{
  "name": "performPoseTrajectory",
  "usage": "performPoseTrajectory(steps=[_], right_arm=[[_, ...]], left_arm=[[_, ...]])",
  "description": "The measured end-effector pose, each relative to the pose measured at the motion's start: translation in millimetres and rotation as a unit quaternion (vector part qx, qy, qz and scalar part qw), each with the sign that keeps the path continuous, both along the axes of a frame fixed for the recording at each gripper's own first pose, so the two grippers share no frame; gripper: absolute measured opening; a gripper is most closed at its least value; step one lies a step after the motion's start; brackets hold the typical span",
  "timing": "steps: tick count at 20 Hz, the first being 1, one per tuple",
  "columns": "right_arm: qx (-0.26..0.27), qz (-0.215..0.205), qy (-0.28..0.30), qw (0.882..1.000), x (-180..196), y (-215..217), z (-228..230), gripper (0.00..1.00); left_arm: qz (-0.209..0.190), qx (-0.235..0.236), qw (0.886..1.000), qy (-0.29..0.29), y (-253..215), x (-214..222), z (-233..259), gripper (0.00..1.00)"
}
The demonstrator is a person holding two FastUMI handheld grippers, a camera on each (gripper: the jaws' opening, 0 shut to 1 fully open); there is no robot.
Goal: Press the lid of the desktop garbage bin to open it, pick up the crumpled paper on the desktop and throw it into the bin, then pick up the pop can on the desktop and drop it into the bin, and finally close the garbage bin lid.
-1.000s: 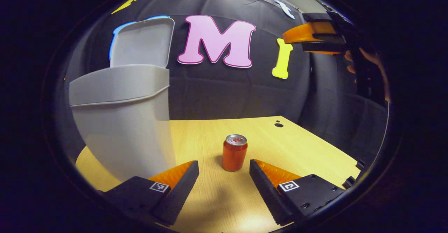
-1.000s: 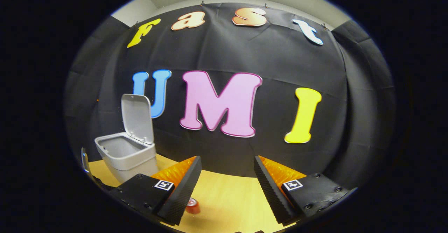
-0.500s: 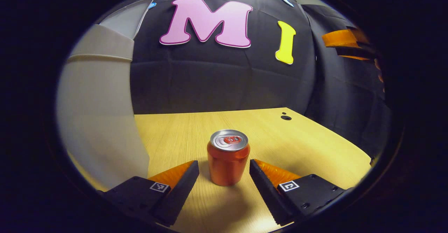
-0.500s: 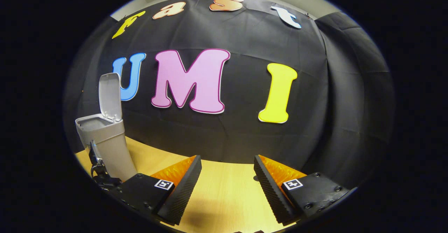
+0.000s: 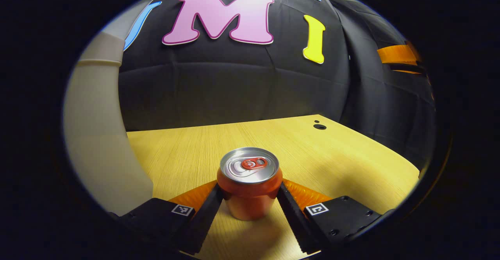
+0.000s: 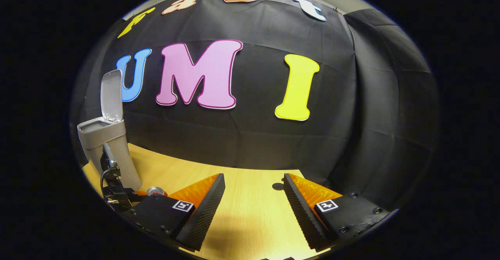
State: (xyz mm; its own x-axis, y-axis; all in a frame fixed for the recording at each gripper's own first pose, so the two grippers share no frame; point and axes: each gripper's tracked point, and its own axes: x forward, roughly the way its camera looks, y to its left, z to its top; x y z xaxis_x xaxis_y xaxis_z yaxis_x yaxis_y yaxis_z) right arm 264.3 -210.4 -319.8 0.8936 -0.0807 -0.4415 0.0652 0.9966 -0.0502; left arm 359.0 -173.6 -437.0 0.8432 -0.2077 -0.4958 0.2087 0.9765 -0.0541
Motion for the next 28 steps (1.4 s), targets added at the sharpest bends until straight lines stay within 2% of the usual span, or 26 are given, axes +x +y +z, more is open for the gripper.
performPoseTrajectory(steps=[3, 12, 16, 21, 28], right_arm=[[0.002, 0.001, -0.002, 1.000, -1, 3, 8, 0.97], [0.004, 0.000, -0.033, 0.999, -9, 10, 73, 0.97], [0.017, 0.004, -0.038, 0.999, -18, 22, 100, 0.97], [0.030, 0.013, -0.059, 0.998, -32, 41, 140, 0.97], [0.039, 0.026, -0.074, 0.996, -48, 57, 169, 0.97]], left_arm=[[0.004, 0.015, 1.000, -0.019, 2, -3, 35, 0.88], [0.010, -0.016, 0.996, -0.086, -14, -13, 198, 0.88], [0.029, -0.011, 0.991, -0.130, 5, -7, 261, 0.88], [0.062, 0.012, 0.983, -0.174, 56, -1, 319, 0.88], [0.148, 0.073, 0.968, -0.189, 196, -2, 338, 0.88]])
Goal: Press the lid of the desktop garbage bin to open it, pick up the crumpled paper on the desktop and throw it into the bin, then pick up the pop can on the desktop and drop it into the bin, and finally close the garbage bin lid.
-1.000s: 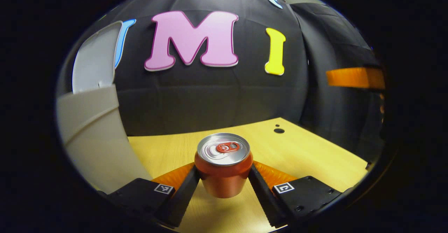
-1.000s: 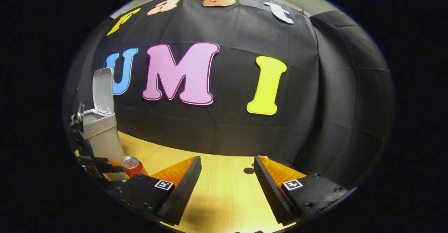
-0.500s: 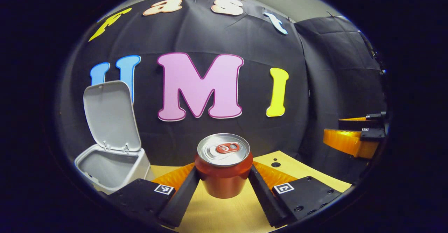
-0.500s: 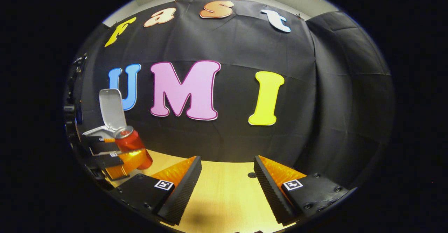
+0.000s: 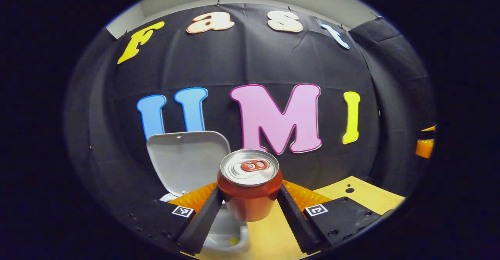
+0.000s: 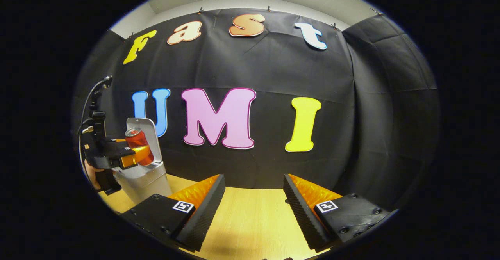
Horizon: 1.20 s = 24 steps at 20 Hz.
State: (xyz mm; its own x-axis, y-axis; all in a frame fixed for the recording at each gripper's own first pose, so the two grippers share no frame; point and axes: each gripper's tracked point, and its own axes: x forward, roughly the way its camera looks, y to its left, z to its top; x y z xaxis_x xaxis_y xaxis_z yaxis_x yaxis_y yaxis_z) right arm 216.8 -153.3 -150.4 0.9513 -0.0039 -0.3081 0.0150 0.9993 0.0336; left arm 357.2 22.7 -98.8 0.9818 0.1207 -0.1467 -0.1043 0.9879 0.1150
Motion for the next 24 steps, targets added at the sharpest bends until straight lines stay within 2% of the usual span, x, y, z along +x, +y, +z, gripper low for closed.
performPoseTrajectory(steps=[3, 6, 11, 15, 19, 24], right_arm=[[0.002, -0.002, -0.010, 1.000, -2, 2, 9, 0.96], [0.005, 0.004, -0.004, 1.000, -4, 9, 4, 0.96], [0.008, 0.016, 0.009, 1.000, 3, 20, -10, 0.97], [-0.028, 0.024, 0.001, 0.999, 9, 21, -19, 0.96], [-0.011, 0.038, 0.013, 0.999, 15, 33, -29, 0.97], [-0.031, 0.056, -0.015, 0.998, 34, 39, -20, 0.97]], left_arm=[[0.021, 0.019, 0.999, 0.020, 51, -7, -16, 0.88], [0.025, 0.004, 0.999, 0.042, 75, -8, -33, 0.88], [0.028, -0.010, 0.998, 0.061, 79, -9, -54, 0.88], [0.048, -0.019, 0.997, 0.059, 85, -13, -57, 0.94], [0.060, 0.002, 0.997, 0.049, 93, -18, -35, 0.95], [0.060, -0.019, 0.998, 0.020, 104, -6, 29, 0.95]])
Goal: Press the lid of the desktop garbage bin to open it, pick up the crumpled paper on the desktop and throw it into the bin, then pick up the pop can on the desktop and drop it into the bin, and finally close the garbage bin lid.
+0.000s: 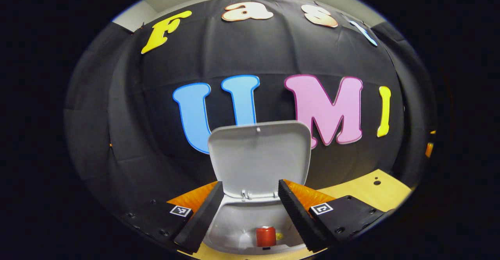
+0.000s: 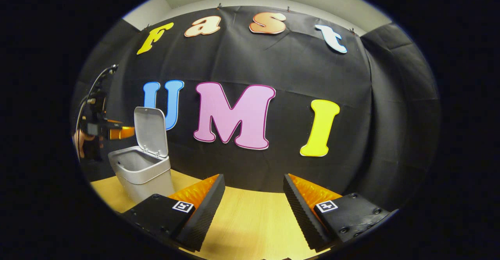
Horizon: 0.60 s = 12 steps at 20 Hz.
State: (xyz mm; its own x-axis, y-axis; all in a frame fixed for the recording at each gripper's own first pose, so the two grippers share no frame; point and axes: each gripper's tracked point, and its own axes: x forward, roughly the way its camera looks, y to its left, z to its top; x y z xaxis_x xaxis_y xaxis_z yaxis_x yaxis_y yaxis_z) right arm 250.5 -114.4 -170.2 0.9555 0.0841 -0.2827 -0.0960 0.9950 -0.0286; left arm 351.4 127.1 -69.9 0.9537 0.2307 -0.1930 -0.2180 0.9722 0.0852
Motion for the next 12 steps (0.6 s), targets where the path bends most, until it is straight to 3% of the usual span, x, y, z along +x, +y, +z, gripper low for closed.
performPoseTrajectory(steps=[7, 12], right_arm=[[0.028, 0.027, 0.001, 0.999, 21, 24, 2, 0.97], [0.012, 0.053, 0.022, 0.998, 24, 32, -14, 0.97]], left_arm=[[-0.014, -0.017, 0.999, -0.045, 18, 50, 80, 0.95], [-0.040, -0.032, 0.998, -0.030, 17, 104, 72, 0.95]])
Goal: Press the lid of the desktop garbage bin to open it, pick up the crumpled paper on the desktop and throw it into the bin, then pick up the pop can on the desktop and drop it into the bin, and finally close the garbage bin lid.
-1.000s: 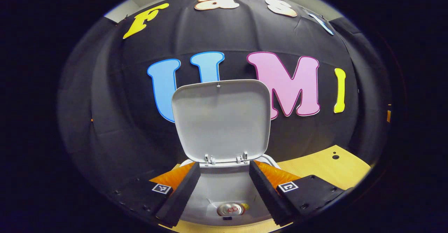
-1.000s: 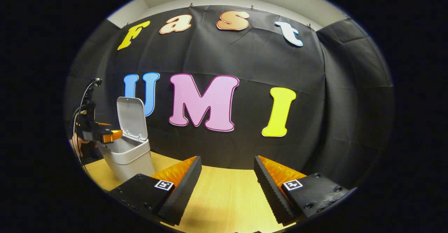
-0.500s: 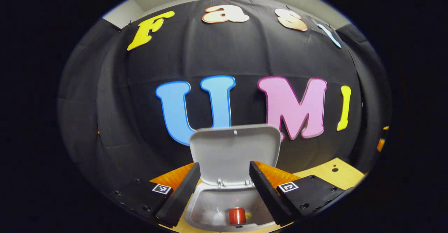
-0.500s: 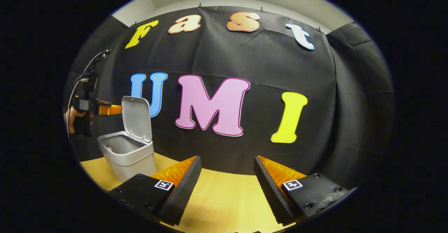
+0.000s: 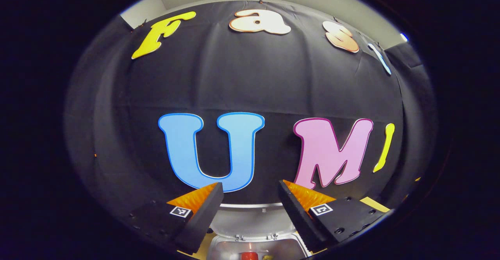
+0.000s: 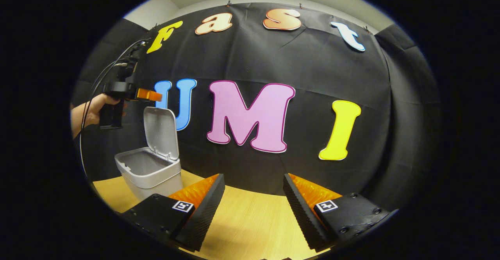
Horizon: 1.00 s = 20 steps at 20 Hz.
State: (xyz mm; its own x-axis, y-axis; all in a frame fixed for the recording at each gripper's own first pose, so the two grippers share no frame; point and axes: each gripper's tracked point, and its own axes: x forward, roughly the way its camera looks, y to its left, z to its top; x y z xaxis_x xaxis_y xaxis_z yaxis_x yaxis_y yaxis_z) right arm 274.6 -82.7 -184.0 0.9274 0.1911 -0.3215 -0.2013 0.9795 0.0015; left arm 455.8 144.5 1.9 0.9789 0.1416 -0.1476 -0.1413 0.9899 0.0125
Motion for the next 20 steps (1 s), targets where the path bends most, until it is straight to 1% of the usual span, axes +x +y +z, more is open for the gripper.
performPoseTrajectory(steps=[1, 3, 5, 6, 7, 8, 9, 11, 13, 16, 18, 20], right_arm=[[-0.003, 0.005, 0.004, 1.000, 0, 1, -3, 0.97], [-0.009, 0.010, 0.011, 1.000, -5, 1, -8, 0.97], [-0.013, 0.010, 0.009, 1.000, -8, -2, -8, 0.97], [-0.015, 0.004, 0.011, 1.000, -11, -6, -11, 0.97], [-0.013, -0.002, 0.017, 1.000, -14, -8, -15, 0.97], [-0.006, -0.006, 0.024, 1.000, -18, -9, -19, 0.97], [0.003, -0.011, 0.031, 0.999, -23, -9, -22, 0.97], [0.012, -0.017, 0.044, 0.999, -30, -9, -30, 0.97], [0.012, -0.019, 0.055, 0.998, -37, -10, -34, 0.97], [0.014, -0.022, 0.053, 0.998, -44, -10, -30, 0.97], [0.014, -0.021, 0.055, 0.998, -50, -7, -30, 0.97], [0.013, -0.017, 0.055, 0.998, -57, -3, -30, 0.97]], left_arm=[[0.000, 0.002, 1.000, 0.003, 4, 11, -2, 0.95], [-0.016, -0.013, 0.999, 0.034, 0, 24, -17, 0.95], [-0.018, -0.012, 0.998, 0.067, 1, 24, -31, 0.96], [-0.024, -0.010, 0.997, 0.074, 0, 23, -33, 0.95], [-0.026, -0.009, 0.997, 0.076, -2, 20, -31, 0.98], [-0.028, -0.011, 0.996, 0.086, -4, 14, -31, 0.98], [-0.029, -0.015, 0.995, 0.097, -4, 6, -34, 0.96], [-0.029, -0.022, 0.993, 0.110, -7, -13, -41, 0.98], [-0.028, -0.025, 0.993, 0.111, -12, -34, -44, 0.99], [-0.024, -0.032, 0.991, 0.127, -18, -67, -59, 0.97], [-0.014, -0.034, 0.990, 0.138, -21, -91, -72, 1.00], [-0.005, -0.043, 0.988, 0.148, -27, -111, -88, 0.97]])
